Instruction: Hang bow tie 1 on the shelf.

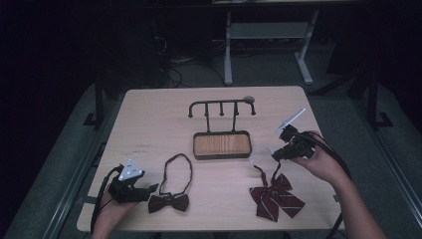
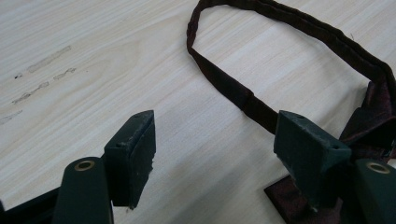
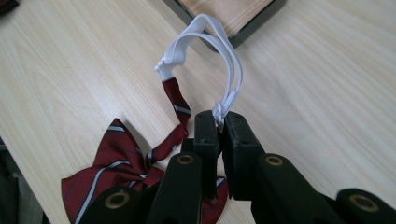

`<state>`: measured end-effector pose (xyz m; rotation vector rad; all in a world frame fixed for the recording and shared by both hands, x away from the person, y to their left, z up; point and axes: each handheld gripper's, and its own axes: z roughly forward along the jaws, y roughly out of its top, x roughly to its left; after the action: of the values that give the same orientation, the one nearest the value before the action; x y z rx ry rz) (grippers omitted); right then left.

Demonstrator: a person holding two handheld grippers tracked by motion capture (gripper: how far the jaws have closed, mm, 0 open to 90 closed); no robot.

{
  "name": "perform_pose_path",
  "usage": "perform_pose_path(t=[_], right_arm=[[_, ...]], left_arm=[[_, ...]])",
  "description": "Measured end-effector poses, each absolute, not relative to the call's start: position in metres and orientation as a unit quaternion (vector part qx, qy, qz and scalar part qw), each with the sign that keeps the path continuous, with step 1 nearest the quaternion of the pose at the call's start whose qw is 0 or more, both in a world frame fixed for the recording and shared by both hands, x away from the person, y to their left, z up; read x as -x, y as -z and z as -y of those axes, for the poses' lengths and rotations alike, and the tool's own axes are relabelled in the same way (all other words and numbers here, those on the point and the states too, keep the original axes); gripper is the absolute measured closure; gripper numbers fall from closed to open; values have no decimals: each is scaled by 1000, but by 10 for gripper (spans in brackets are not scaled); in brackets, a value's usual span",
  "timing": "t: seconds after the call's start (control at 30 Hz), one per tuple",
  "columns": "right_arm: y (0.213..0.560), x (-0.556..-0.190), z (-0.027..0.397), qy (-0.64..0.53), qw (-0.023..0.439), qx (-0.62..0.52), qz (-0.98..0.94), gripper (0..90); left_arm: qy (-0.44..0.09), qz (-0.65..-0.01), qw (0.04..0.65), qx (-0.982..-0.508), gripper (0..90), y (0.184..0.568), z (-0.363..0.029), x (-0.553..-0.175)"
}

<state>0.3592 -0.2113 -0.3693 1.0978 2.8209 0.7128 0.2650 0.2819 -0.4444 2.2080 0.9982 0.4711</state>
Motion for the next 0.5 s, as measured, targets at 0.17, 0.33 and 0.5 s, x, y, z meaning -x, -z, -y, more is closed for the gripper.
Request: perform_pose_path(t=[0.17,0.33,0.5], right_arm=[[359,-356,209,-228,24,-343,-911,842],[352,-354,207,-228,28,-337,-913,843],[344,-352,206,-229,35,-332,-914,843]], left_arm=[[-181,-380,329,-845,300,445,-282,-265],[-181,-380,329,-845,300,444,-282,-265],[-181,-380,329,-845,300,444,-282,-265]])
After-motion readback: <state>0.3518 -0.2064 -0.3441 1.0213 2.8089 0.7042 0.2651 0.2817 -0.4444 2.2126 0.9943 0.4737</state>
